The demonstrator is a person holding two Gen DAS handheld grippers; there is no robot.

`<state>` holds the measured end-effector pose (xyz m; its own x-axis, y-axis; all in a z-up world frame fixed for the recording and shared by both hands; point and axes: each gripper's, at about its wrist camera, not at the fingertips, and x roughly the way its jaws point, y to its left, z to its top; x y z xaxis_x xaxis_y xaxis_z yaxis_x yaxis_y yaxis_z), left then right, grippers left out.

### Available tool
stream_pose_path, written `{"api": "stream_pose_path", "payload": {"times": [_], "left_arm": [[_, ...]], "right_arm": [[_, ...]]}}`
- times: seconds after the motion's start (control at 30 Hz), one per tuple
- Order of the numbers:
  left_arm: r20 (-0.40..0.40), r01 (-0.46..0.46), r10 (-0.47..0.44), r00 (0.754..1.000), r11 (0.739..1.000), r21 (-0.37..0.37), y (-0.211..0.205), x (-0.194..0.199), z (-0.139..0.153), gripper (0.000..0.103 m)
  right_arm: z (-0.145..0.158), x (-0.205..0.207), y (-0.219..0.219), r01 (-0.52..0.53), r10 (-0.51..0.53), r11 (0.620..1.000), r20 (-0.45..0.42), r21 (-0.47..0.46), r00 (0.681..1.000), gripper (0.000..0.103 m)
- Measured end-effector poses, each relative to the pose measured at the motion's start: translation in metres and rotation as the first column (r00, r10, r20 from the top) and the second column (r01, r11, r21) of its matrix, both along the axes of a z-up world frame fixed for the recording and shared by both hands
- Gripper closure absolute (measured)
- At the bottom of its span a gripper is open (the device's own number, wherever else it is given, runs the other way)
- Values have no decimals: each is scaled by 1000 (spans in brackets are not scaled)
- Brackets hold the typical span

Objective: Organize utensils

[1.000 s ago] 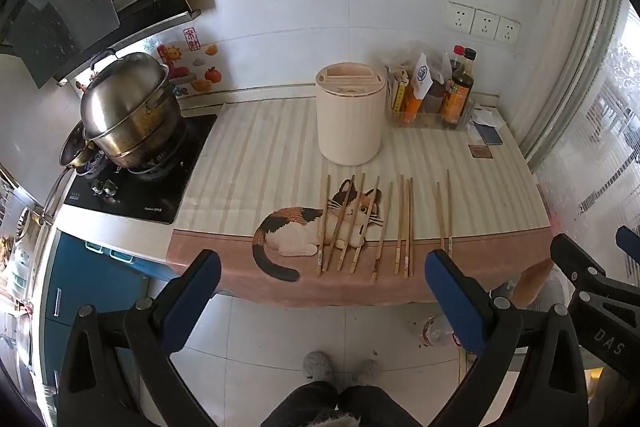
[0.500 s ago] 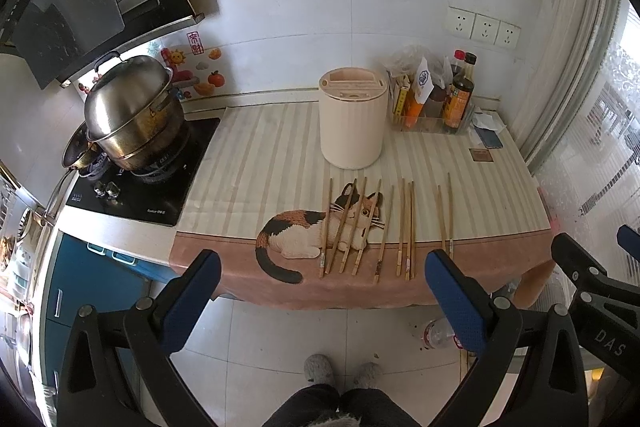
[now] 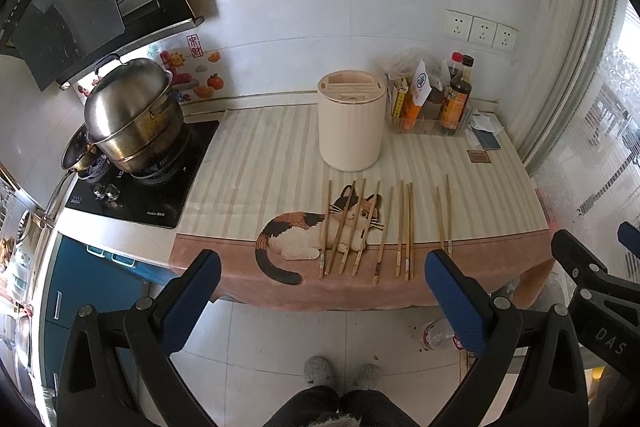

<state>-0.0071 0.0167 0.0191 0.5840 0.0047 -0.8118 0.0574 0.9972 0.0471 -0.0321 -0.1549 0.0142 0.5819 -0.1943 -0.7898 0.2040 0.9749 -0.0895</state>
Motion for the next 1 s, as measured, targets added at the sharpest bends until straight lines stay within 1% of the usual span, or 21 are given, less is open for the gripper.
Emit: {"api": "stream_pose_path", "payload": {"times": [0.17, 0.2, 0.5, 0.57, 0.7, 0.73, 1.0], "left_arm": [[6, -2, 2, 1000, 1000, 2, 2, 6, 2, 0], [6, -2, 2, 1000, 1000, 3, -2, -2, 0, 0], [5, -6, 6, 1000, 1000, -5, -3, 7, 1, 0], [9, -6, 6, 1000, 1000, -4, -2, 1, 1, 0], [9, -8, 8, 1000, 1000, -6, -3, 5, 1, 0], [9, -5, 5, 1000, 1000, -4, -2, 0, 0, 0], [6, -4, 4, 1000, 1000, -5, -4, 2, -1, 0]], "right_arm": [[1, -1, -1, 1, -1, 1000, 2, 1, 1000, 0], [1, -1, -2, 1, -1, 1000, 3, 2, 1000, 0], [2, 6, -1, -4, 4, 1000, 5, -8, 1000, 0], [2, 6, -1, -4, 4, 1000, 4, -9, 1000, 0], [2, 6, -1, -2, 2, 1000, 5, -9, 1000, 0], [2, 6, -2, -2, 2, 1000, 5, -8, 1000, 0], [2, 6, -1, -3, 3, 1000, 4, -9, 1000, 0]]}}
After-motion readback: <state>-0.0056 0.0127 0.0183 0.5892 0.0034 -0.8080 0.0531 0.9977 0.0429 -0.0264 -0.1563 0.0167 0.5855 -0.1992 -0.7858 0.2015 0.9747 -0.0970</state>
